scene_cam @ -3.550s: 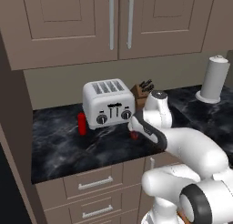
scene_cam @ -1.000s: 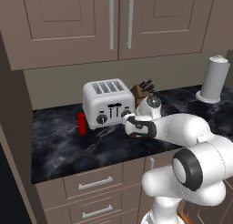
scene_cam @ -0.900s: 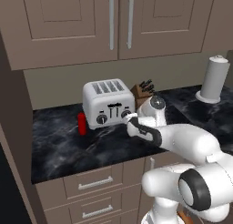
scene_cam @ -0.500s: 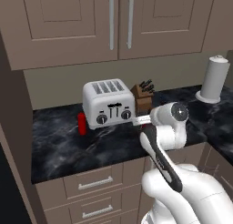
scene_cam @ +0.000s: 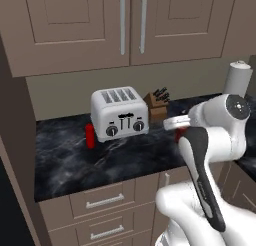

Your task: Place the condiment bottle and ketchup from the counter to the top shelf of the fridge. If the existing items in the fridge are on the top shelf, move them to other shelves.

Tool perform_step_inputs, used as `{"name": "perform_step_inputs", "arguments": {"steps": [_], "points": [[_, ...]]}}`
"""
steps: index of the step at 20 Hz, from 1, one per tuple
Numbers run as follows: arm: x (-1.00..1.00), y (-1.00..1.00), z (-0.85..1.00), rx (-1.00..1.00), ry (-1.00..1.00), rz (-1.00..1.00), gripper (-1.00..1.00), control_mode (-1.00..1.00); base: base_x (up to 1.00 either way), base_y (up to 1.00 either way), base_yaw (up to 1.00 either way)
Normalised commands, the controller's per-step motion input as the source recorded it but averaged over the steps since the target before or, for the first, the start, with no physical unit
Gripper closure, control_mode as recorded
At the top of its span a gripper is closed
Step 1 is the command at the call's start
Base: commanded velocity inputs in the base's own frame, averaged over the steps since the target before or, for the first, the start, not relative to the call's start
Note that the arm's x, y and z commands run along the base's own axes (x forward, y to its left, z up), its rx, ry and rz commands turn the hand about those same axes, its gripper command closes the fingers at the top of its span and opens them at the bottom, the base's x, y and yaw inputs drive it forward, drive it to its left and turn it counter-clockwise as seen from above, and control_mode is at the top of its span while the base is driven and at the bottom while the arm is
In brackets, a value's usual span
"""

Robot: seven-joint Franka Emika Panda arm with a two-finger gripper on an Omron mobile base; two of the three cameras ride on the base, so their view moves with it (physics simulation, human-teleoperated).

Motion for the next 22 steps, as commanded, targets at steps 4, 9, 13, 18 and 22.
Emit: {"name": "perform_step_inputs", "arguments": {"steps": [4, 9, 13, 18, 22], "points": [[-1.00, -0.07, 0.96, 0.00, 0.00, 0.00, 1.00, -1.00, 0.00, 0.00, 0.00], [-1.00, -0.05, 0.55, 0.04, 0.00, 0.00, 1.00, -1.00, 0.00, 0.00, 0.00], [-0.78, -0.01, 0.20, 0.05, 0.00, 0.00, 1.00, -1.00, 0.00, 0.00, 0.00], [-0.32, 0.00, 0.00, 0.05, -0.03, 0.02, 1.00, 1.00, -0.60, 0.00, 0.07], [0.00, 0.00, 0.00, 0.00, 0.00, 0.00, 1.00, 1.00, -1.00, 0.14, 0.22]]}}
